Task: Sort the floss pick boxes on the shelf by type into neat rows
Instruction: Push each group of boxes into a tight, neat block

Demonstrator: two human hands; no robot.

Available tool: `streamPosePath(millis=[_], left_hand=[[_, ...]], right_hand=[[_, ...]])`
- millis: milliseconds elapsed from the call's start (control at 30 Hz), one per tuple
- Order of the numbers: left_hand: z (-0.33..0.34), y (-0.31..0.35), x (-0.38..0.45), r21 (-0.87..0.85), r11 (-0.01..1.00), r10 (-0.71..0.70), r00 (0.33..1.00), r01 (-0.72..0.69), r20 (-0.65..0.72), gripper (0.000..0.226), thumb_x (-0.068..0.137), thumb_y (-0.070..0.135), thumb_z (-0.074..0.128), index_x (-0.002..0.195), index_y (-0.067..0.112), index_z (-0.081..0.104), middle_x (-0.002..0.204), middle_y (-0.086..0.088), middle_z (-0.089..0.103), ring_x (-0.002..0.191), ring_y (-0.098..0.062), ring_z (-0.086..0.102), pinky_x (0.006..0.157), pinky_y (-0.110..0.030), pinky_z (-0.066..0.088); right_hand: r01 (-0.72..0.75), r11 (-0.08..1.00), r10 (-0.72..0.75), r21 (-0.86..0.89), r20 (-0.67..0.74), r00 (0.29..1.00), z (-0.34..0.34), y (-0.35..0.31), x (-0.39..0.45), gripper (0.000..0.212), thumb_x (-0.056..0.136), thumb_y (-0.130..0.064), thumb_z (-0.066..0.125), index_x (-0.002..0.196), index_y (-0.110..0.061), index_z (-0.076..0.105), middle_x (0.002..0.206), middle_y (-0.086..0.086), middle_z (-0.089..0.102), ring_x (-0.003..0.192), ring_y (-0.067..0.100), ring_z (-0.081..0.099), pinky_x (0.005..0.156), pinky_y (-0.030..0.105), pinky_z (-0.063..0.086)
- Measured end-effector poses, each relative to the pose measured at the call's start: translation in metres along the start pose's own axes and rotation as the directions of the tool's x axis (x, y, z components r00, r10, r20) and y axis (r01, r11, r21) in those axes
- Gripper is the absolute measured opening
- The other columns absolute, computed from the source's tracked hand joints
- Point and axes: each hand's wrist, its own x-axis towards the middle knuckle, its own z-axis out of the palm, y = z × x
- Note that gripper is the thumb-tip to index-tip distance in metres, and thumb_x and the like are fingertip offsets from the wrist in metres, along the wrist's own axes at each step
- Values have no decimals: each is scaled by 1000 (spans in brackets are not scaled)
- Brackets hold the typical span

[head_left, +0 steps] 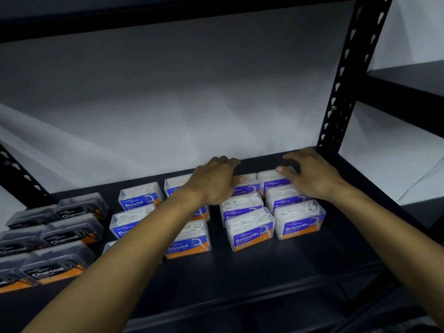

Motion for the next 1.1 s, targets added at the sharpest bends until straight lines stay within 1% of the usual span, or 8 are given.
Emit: streamPosePath(millis=[67,133,233,333,467,633,867,1100], left_hand=[[-8,1,-17,33,997,68,995,-66,-73,53,99,43,48,148,27,36,149,1,43,134,-19,39,100,-37,40],[-12,0,-33,32,993,112,992,-110,-65,54,95,43,54,145,31,39,147,6,43,132,-16,40,100,-35,39],[-13,-2,-47,82,991,104,993,-109,62,58,88,42,60,143,36,40,142,9,46,129,-15,43,103,-36,42],[-11,-2,-47,93,989,102,983,-117,152,56,88,36,63,140,36,43,131,9,52,120,-13,47,97,-33,43],[-4,-3,-42,60,992,97,982,-108,162,50,89,37,64,137,34,48,130,8,54,117,-13,48,92,-31,44],[1,0,-37,70,993,92,990,-100,106,49,89,40,64,135,28,52,130,4,55,114,-15,51,91,-33,46],[3,6,-35,151,982,112,994,-113,19,49,91,41,61,135,23,52,131,1,53,116,-18,52,91,-36,49],[8,6,-37,127,986,115,992,-109,-42,48,91,39,62,135,21,53,133,0,53,120,-18,50,94,-36,48]], right_hand=[[25,999,-27,-34,-72,997,-9,6,-13,53,90,-52,51,136,-25,46,144,5,39,131,23,39,98,43,42],[24,998,-30,-59,-105,994,-15,12,-26,51,87,-50,56,133,-27,50,140,5,44,126,24,44,94,43,47],[7,999,-7,-35,-18,1000,-19,17,-37,46,85,-46,63,127,-31,55,127,3,51,106,20,55,83,38,50],[34,999,-31,-38,75,997,-16,15,-42,43,85,-40,65,127,-35,56,120,-1,51,97,14,54,74,28,42],[71,996,-65,-60,90,994,-10,12,-41,38,87,-33,65,125,-32,60,124,0,50,105,15,53,78,27,42],[76,997,-74,-15,96,993,-10,10,-32,35,82,-28,71,117,-27,67,119,3,53,103,18,55,88,35,49],[61,998,-61,-3,58,996,-6,11,-23,33,80,-25,73,112,-24,70,117,2,57,103,18,55,88,34,48],[38,996,-38,84,-6,999,1,12,-24,30,80,-23,74,109,-20,72,115,4,57,101,18,57,85,33,49]])
